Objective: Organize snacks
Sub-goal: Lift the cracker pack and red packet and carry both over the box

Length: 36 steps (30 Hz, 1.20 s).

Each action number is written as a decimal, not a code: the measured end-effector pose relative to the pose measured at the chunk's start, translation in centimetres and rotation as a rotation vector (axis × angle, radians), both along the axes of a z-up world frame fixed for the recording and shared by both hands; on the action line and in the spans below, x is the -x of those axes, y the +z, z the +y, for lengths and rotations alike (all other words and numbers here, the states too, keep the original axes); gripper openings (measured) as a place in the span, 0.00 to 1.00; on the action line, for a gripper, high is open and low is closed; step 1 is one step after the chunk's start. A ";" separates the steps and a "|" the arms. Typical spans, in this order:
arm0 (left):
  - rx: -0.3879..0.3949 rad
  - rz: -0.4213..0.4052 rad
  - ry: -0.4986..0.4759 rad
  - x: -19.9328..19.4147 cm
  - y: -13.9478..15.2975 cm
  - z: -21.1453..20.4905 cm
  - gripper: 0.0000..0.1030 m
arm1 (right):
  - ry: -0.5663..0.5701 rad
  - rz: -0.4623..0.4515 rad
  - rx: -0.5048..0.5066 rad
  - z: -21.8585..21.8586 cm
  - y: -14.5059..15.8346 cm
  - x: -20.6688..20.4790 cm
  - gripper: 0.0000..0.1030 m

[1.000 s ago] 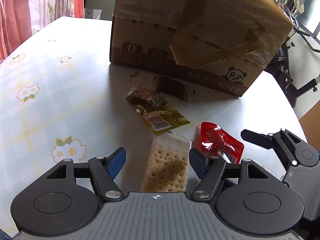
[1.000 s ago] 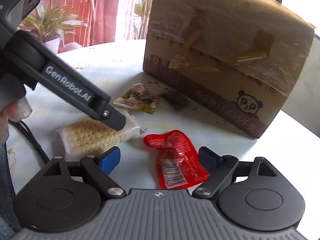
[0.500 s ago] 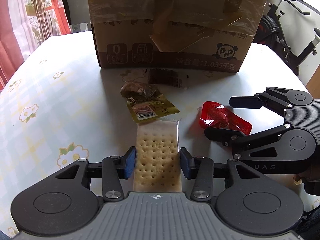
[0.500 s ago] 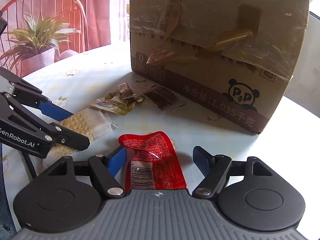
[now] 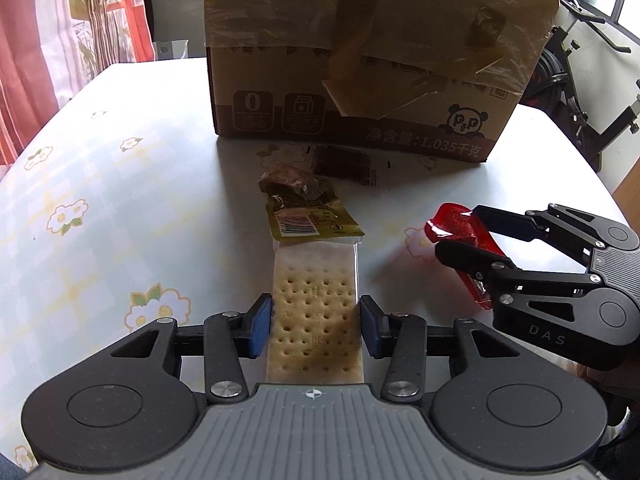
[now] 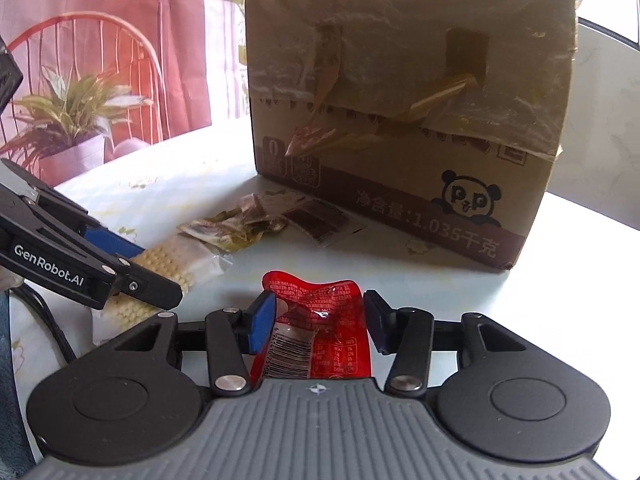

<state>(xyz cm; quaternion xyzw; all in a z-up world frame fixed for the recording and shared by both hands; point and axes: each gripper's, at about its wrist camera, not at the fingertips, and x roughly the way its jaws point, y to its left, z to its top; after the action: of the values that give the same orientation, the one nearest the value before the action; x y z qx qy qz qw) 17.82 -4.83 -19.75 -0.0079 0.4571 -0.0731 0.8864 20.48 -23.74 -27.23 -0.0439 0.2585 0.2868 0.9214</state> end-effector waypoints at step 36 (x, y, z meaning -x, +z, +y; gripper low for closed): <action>0.042 -0.496 -0.004 -8.4 18.4 1.9 0.47 | -0.175 -0.309 -0.229 -5.6 16.8 -4.3 0.49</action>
<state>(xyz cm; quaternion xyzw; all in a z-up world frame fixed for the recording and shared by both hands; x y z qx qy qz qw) 26.17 -2.95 -1.30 -0.0071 0.2241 -0.0839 0.9709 24.79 -29.31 -10.48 0.0403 0.0825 0.2229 0.9705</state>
